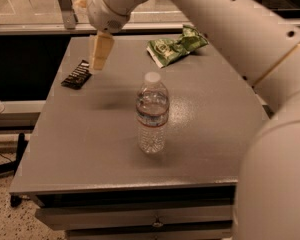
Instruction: Move rxbar chocolate near green jalapeno chip bag
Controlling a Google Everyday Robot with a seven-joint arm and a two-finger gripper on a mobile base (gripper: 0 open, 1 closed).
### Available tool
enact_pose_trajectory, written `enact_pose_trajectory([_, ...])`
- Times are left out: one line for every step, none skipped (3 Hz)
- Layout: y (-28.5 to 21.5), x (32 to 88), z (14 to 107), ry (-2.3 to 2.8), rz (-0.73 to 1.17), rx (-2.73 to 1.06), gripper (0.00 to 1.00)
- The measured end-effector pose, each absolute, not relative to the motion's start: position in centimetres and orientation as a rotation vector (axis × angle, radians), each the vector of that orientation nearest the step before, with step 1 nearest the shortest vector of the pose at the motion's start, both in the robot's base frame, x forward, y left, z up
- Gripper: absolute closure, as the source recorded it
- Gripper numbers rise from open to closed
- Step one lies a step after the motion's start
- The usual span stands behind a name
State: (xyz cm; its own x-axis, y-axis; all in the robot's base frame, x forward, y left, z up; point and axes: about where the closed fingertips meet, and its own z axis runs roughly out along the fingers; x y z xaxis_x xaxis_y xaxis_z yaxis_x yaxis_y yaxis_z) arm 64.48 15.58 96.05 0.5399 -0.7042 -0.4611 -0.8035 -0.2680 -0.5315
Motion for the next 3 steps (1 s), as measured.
enact_pose_trajectory([20.0, 67.8, 93.1, 1.201, 0.256, -2.025, 0.00])
enact_pose_trajectory([21.4, 70.1, 89.6, 1.295, 0.364, -1.986, 0.00])
enact_pose_trajectory([21.4, 70.4, 87.1, 1.422, 0.480, -1.931, 0.00])
